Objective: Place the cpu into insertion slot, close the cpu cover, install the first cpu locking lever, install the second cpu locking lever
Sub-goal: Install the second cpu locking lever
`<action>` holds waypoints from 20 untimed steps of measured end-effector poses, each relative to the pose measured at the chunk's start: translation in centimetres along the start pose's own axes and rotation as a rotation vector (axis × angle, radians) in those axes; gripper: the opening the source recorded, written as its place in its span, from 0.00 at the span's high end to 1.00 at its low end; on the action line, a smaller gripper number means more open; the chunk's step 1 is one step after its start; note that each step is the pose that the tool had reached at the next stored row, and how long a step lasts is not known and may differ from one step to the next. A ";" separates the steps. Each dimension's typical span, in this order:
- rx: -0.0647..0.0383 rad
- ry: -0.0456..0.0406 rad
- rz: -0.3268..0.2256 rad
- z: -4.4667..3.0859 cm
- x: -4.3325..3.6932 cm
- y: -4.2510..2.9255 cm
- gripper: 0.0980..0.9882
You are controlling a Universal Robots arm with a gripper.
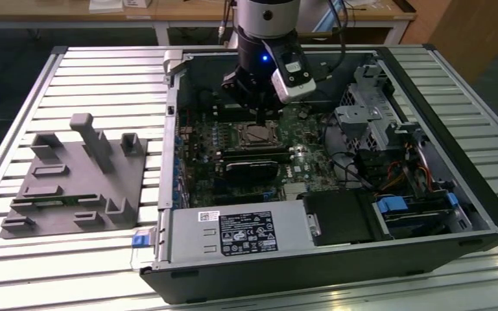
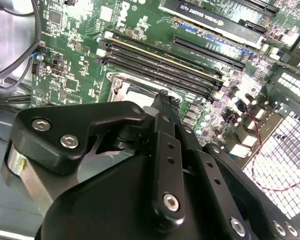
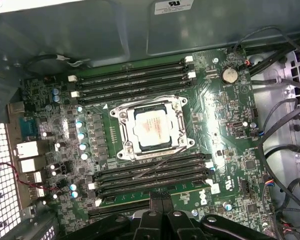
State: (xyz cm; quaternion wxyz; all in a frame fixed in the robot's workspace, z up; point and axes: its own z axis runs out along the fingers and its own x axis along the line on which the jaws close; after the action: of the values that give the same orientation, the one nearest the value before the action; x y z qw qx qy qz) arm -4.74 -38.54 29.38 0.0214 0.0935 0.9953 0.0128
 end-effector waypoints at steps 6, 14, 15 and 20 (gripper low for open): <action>0.005 -0.0009 0.000 0.08 -0.01 0.11 0.99; 0.005 -0.0010 0.000 0.77 -0.12 0.16 0.99; 0.005 -0.0010 0.000 0.90 -0.14 0.17 0.99; -0.020 0.0037 0.000 1.33 -0.12 0.20 0.99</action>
State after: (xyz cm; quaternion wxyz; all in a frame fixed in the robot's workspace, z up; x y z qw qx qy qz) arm -4.53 -38.34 28.06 0.0204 0.0932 0.9952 0.0227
